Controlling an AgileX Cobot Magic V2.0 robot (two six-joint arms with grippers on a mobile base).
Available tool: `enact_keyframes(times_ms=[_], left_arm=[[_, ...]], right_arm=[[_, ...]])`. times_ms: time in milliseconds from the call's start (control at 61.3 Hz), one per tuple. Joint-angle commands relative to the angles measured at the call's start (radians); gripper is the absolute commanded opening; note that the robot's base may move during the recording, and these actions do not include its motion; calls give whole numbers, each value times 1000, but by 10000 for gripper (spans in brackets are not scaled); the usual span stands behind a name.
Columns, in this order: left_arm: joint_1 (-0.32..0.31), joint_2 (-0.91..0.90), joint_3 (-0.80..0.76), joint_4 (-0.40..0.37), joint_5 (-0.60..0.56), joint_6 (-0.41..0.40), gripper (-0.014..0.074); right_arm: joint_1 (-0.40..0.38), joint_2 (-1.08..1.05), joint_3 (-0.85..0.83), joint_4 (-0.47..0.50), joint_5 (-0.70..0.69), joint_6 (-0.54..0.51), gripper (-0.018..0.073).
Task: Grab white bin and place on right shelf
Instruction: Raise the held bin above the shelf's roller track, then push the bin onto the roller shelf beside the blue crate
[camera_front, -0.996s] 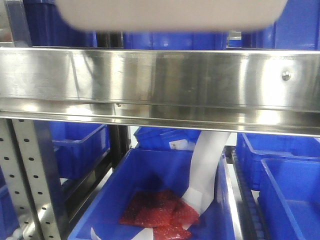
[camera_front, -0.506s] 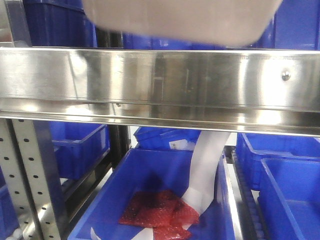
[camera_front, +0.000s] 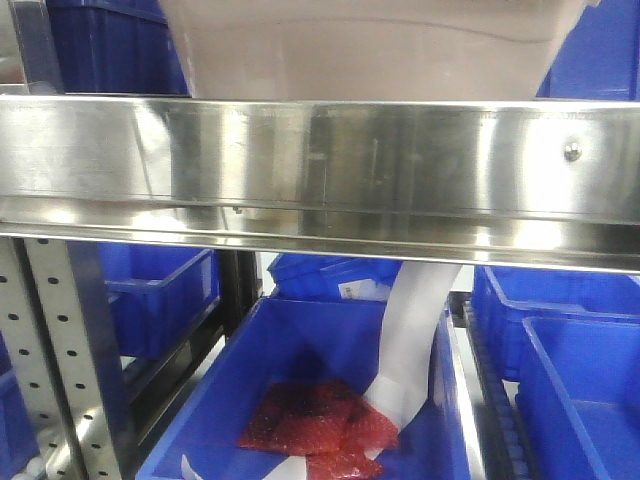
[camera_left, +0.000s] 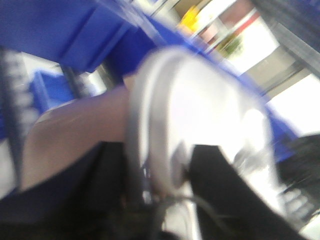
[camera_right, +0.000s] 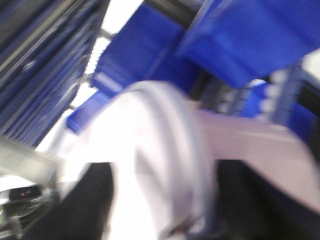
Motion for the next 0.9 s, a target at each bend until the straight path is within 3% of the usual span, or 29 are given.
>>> enact_keyframes(times_ms=[0, 82, 277, 424, 604, 783, 881], left_arm=[[-25, -39, -31, 17, 42, 18, 417], [-13, -39, -31, 46, 28, 18, 464], [46, -39, -31, 70, 26, 18, 467], [82, -51, -38, 97, 30, 20, 467], [80, -71, -109, 279, 45, 22, 465], [80, -112, -180, 373, 129, 22, 448], [80, -149, -199, 389, 213, 22, 391]], right_arm=[[19, -55, -38, 112, 122, -40, 629], [19, -55, -38, 98, 94, -66, 630], [19, -55, -65, 64, 8, -157, 630], [19, -56, -127, -78, -82, -164, 630], [19, -60, -202, -346, -173, -164, 630], [19, -101, -213, -441, -169, -164, 620], [19, -149, -212, -459, -140, -164, 542]])
